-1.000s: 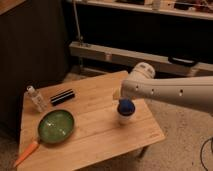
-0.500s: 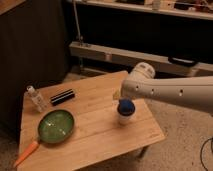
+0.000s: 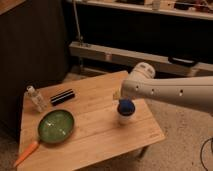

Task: Place the bottle in the ceramic bowl

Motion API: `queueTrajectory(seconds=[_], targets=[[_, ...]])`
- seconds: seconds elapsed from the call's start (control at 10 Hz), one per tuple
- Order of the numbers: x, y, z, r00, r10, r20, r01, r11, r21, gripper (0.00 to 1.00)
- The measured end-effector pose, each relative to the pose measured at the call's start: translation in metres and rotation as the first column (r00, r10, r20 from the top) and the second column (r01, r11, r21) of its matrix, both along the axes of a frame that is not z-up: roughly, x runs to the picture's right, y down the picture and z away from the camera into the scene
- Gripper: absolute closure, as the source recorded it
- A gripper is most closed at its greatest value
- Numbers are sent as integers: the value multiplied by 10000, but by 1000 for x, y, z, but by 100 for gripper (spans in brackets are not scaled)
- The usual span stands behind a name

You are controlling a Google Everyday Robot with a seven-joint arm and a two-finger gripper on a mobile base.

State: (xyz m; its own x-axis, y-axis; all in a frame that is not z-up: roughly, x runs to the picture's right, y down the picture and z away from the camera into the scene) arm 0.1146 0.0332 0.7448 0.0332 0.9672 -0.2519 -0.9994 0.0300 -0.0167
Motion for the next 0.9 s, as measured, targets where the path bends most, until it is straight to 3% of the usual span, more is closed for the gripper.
queueTrajectory(seconds=[0.5,0.7,0.8,0.9], targets=[[-1,-1,0,9999,-78,140,77,9999,109,20],[-10,-9,3,9954,-483,822,424,9965,713,20],[-25,-18,4,9862,-843,1424,677,9907,1180,20],[-46,-29,4,9662,-1447,2133,1085,9790,1727,20]])
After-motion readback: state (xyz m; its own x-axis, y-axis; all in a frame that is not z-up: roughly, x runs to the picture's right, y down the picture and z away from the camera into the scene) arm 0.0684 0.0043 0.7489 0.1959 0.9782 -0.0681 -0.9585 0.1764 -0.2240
